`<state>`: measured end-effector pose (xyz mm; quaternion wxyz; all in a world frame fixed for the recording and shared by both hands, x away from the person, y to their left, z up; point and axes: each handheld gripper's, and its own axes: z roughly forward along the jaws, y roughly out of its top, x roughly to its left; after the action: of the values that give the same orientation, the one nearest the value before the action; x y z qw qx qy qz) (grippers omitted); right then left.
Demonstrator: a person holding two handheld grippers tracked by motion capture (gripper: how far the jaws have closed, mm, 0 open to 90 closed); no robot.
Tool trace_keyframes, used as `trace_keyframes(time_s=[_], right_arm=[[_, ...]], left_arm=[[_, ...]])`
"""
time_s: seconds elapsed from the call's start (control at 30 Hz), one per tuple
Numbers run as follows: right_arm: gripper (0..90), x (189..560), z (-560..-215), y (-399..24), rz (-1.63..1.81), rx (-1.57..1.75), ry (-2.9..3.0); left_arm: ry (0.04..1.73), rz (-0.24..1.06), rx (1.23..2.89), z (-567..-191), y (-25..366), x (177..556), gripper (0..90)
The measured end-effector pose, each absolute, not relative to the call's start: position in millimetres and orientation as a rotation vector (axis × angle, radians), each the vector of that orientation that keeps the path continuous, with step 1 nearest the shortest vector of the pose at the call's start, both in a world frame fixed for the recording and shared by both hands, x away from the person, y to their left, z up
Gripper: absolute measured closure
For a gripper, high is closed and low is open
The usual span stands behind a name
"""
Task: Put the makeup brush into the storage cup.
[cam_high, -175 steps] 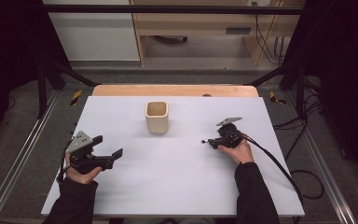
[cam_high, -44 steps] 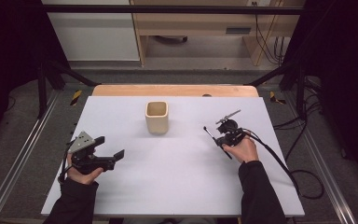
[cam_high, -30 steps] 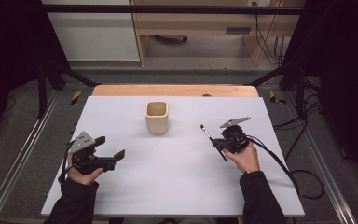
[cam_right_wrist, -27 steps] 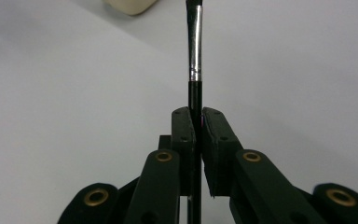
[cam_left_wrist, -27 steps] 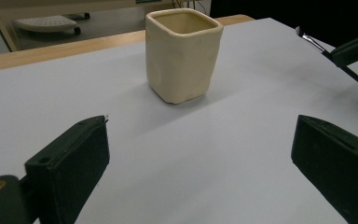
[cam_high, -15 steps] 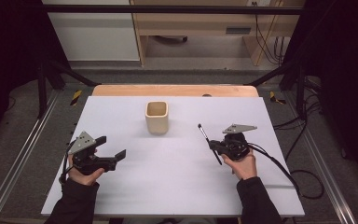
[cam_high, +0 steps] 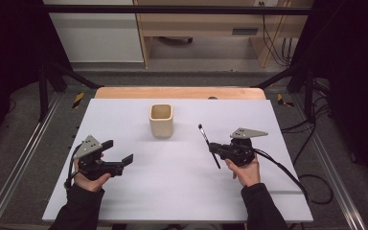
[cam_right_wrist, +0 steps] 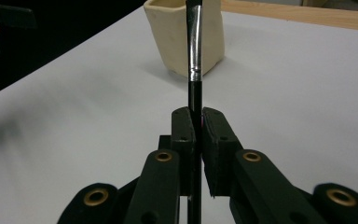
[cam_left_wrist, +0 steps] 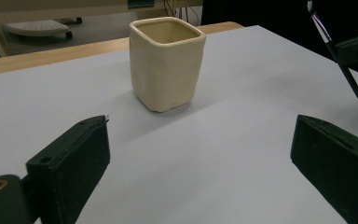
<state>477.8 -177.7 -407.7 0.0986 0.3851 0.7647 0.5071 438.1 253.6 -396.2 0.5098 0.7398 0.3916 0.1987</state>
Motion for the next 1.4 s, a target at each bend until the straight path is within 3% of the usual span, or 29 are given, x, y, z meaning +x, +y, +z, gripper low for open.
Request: trace_keyframes(time_s=[1.4], right_arm=[[84.1,464.4,-393.5,-153.3,1.684,0.992,2.220]], left_arm=[[0.880,0.402,1.694,-366.4,214.2,440.5,5.7]])
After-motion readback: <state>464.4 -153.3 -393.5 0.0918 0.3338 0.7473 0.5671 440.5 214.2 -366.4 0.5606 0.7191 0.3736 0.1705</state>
